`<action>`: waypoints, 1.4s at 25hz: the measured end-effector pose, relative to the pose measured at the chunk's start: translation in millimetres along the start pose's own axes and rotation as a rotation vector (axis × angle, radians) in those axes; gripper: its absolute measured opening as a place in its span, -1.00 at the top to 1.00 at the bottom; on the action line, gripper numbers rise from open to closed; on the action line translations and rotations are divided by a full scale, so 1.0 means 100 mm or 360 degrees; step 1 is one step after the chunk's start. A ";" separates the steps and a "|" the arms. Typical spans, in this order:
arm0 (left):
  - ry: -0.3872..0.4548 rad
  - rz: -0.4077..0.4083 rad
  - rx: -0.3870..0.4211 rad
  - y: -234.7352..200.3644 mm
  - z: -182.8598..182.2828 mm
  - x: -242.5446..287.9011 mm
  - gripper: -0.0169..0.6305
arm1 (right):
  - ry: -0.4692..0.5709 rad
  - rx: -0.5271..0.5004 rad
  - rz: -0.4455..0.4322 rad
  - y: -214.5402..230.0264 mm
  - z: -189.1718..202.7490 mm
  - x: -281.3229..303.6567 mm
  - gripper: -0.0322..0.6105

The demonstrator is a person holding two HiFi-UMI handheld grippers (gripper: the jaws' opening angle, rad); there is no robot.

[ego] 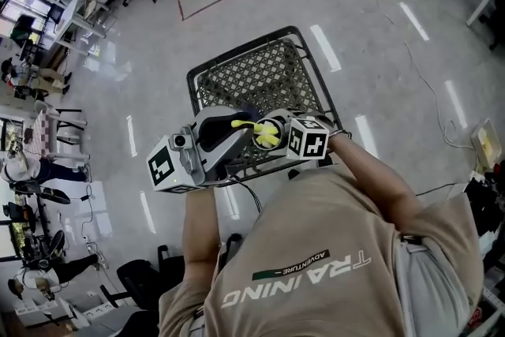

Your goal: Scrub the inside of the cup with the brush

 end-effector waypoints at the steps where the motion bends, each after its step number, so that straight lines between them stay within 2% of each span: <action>1: 0.0026 -0.0023 0.0016 0.00 -0.06 -0.01 0.77 | 0.0004 0.0009 0.0007 0.01 0.01 -0.01 -0.29; 7: 0.0063 -0.0220 0.0120 -0.04 -0.24 -0.13 0.78 | 0.0042 0.0049 0.0033 0.12 0.03 -0.10 -0.29; 11: 0.0017 -0.0443 0.0230 -0.08 -0.06 -0.25 0.78 | 0.0169 0.0125 0.0091 0.19 0.00 -0.18 -0.29; 14: 0.0033 -0.0600 0.0199 -0.12 0.10 -0.35 0.78 | 0.0177 0.0128 0.0131 0.26 -0.06 -0.19 -0.29; 18: 0.0031 -0.0680 0.0088 -0.24 0.29 -0.50 0.78 | 0.0212 0.0166 0.0161 0.32 -0.11 -0.14 -0.29; 21: 0.0058 -0.0760 0.0051 -0.27 0.31 -0.61 0.78 | 0.0193 0.0189 0.0176 0.38 -0.05 -0.13 -0.29; 28: 0.0080 -0.0875 0.0055 -0.28 0.23 -0.87 0.78 | 0.0199 0.0215 0.0155 0.48 -0.06 -0.07 -0.29; 31: 0.0080 -0.0888 0.0049 -0.30 0.20 -0.94 0.78 | 0.0208 0.0221 0.0145 0.53 -0.05 -0.08 -0.29; 35: 0.0048 -0.0875 0.0116 -0.21 0.18 -0.85 0.79 | 0.0196 0.0209 0.0128 0.55 -0.02 -0.09 -0.29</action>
Point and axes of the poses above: the fingertips, and each gripper's own axes: x forward along the fingers, y to its right, z out of its underside, the point moved 7 cm from there along -x, backward along the fingers, and after that the axes turned 10 degrees about -x, right-handed, at the moved point
